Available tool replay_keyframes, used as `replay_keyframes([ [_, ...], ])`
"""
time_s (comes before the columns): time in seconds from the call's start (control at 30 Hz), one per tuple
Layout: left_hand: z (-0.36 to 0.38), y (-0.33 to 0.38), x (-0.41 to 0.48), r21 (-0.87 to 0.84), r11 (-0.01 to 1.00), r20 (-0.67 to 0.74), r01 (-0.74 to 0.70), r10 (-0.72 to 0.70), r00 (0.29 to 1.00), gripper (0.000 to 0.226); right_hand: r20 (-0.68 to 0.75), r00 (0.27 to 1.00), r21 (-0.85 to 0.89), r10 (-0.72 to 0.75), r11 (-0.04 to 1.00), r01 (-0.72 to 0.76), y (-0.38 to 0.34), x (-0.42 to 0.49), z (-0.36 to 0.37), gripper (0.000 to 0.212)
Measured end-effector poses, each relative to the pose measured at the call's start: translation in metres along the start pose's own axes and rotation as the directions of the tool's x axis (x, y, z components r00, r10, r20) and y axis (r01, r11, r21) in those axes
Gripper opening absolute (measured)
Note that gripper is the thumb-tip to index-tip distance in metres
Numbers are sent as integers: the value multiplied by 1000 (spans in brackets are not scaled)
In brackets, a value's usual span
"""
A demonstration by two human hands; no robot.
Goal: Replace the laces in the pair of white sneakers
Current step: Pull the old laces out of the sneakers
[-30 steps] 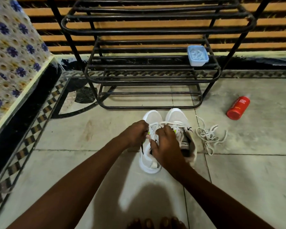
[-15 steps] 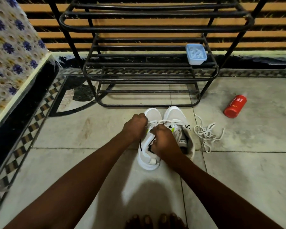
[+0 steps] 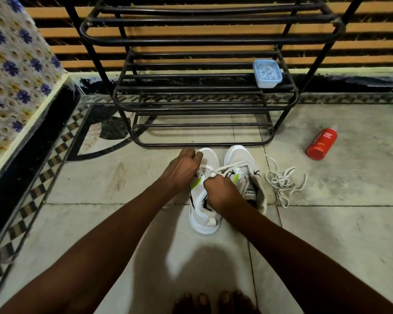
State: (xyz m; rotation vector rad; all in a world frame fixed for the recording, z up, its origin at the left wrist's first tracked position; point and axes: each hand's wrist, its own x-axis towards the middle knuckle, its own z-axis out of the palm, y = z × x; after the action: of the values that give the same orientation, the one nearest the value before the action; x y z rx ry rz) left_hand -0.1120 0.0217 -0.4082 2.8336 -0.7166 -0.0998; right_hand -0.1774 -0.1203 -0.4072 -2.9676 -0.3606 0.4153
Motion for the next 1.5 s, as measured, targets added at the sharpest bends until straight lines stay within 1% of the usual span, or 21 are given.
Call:
replay_keyframes([
  [0.1, -9, 2, -1, 68, 995, -55, -69, 72, 996, 18, 7, 1000, -39, -2, 999, 2, 1, -1, 1, 22],
  [0.2, -33, 3, -2, 97, 989, -180, -111, 127, 975, 15, -3, 1000, -39, 1, 999, -1, 1, -1, 0, 22],
  [0.3, -52, -1, -3, 85, 989, -365, -122, 145, 920, 31, 6, 1000, -16, 4, 1000, -4, 2, -1, -1, 21],
  [0.4, -57, 0, -7, -110, 986, -443, -124, 63, 894, 36, 10, 1000, -5, -10, 1000, 10, 6, -1, 0, 22],
  [0.5, -45, 8, -4, -311, 947, -403, -79, -56, 914, 34, 7, 1000, 9, -23, 1000, 23, 8, 0, 3, 24],
  [0.53, -41, 8, 0, -431, 901, -378, -49, -131, 917, 26, 4, 1000, 10, -22, 1000, 22, 9, 0, 4, 23],
  [0.6, -38, 9, 4, -690, 723, -272, 25, -292, 917, 12, 6, 1000, 4, -24, 1000, 24, 9, 1, 5, 23],
  [0.63, -39, 9, 6, -742, 669, -228, 53, -325, 918, 16, 8, 1000, 2, -24, 1000, 24, 9, 2, 5, 23],
  [0.7, -46, 10, 9, -712, 701, -221, 42, -280, 934, 20, 14, 1000, -3, -23, 1000, 23, 9, 3, 6, 24],
  [0.73, -52, 11, 10, -674, 739, -262, 7, -247, 933, 19, 15, 1000, -7, -21, 1000, 21, 8, 2, 6, 24],
  [0.8, -70, 15, 13, -631, 769, -396, -99, -210, 894, 16, 8, 1000, -3, -21, 1000, 21, 8, 3, 5, 24],
  [0.87, -89, 20, 15, -617, 753, -526, -229, -179, 831, 16, 5, 1000, 10, -25, 1000, 25, 9, 2, 5, 23],
  [0.93, -99, 24, 12, -543, 780, -590, -313, -89, 802, 19, 8, 1000, 12, -24, 1000, 24, 9, 1, 5, 23],
  [1.0, -92, 23, 9, -413, 857, -533, -309, 48, 845, 22, 13, 1000, 10, -27, 1000, 27, 9, 1, 4, 24],
  [1.07, -74, 18, 11, -260, 935, -383, -242, 130, 914, 19, 17, 999, -1, -31, 1000, 31, 7, 3, 2, 24],
  [1.17, -43, 1, 15, 33, 994, -55, -106, 108, 993, 20, 24, 999, -13, -31, 999, 32, 8, 3, 2, 24],
  [1.23, -24, -6, 13, 282, 954, 146, -97, 57, 988, 25, 20, 999, -18, -30, 999, 31, 8, 3, 4, 25],
  [1.27, -15, -8, 12, 344, 934, 192, -95, 29, 981, 25, 15, 1000, -19, -27, 999, 27, 9, 3, 4, 25],
  [1.33, -4, -10, 10, 301, 953, 163, -39, -11, 987, 22, 9, 1000, -19, -21, 1000, 21, 10, 3, 7, 27],
  [1.43, -1, -13, 11, 138, 990, 1, 39, -39, 999, 17, 7, 1000, -12, -12, 1000, 12, 12, 3, 9, 28],
  [1.5, -4, -14, 9, 109, 993, -120, 42, -29, 992, 21, 4, 1000, -4, -16, 1000, 16, 12, 4, 9, 28],
])
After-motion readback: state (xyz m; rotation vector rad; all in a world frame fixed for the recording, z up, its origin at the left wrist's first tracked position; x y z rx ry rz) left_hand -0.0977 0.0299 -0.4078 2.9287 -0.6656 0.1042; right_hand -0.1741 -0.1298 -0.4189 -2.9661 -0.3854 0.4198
